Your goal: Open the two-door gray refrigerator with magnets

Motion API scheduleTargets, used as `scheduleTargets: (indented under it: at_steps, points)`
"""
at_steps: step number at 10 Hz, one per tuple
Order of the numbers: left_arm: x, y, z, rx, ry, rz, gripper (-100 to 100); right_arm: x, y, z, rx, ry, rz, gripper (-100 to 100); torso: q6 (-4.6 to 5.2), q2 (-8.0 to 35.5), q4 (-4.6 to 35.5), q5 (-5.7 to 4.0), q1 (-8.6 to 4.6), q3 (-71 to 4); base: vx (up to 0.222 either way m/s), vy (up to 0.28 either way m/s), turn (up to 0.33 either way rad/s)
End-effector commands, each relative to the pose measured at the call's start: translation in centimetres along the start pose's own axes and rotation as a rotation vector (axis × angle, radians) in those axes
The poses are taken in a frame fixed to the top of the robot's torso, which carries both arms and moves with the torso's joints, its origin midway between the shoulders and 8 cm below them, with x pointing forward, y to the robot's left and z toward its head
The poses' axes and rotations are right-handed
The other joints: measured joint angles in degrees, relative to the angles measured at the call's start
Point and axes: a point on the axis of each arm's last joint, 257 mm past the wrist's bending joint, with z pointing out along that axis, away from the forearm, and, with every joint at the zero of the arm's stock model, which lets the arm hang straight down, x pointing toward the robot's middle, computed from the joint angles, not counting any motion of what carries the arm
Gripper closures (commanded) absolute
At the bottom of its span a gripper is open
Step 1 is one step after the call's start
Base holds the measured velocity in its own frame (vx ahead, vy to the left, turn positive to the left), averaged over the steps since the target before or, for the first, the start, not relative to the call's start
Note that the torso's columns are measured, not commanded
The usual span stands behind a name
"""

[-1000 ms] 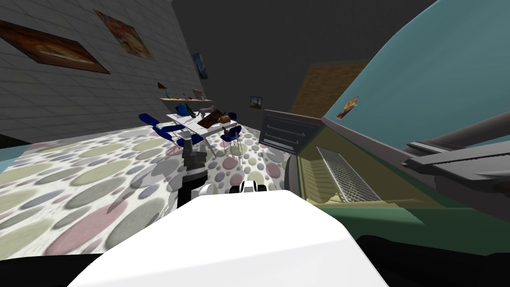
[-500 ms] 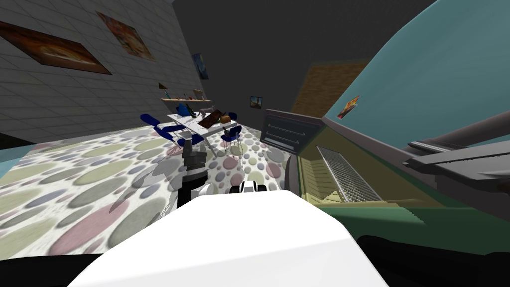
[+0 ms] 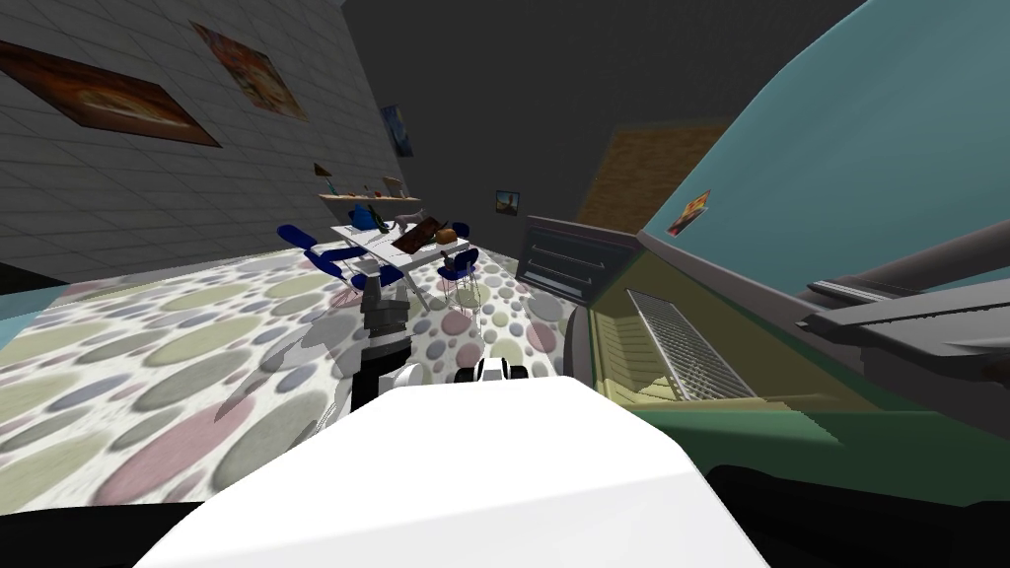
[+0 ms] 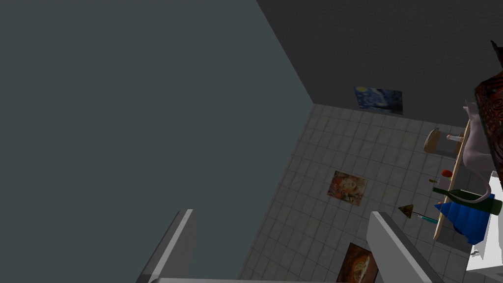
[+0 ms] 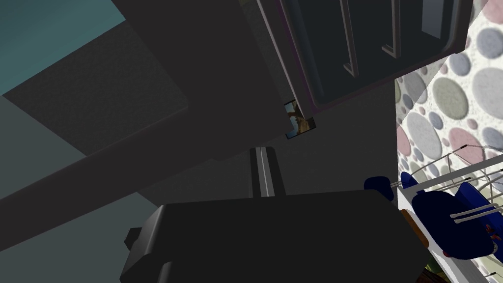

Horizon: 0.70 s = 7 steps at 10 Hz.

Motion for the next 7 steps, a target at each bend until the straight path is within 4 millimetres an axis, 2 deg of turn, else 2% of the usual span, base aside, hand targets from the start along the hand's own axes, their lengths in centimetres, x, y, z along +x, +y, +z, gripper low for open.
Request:
scheduleTargets:
  at_steps: [1, 7]
  points:
    - [0.00, 0.00, 0.00, 0.000, 0.000, 0.000, 0, 1.52, -2.07, -0.59, 0.051, 0.044, -0.006, -100, -0.05, -0.03, -0.03, -0.02, 0.01, -0.01, 0.000, 0.000, 0.000]
    - [0.00, 0.00, 0.00, 0.000, 0.000, 0.000, 0, 1.70, -2.28, -0.66, 0.057, 0.048, -0.006, -100, 0.06, 0.11, 0.09, 0.12, -0.01, 0.01, -0.004, 0.001, 0.001]
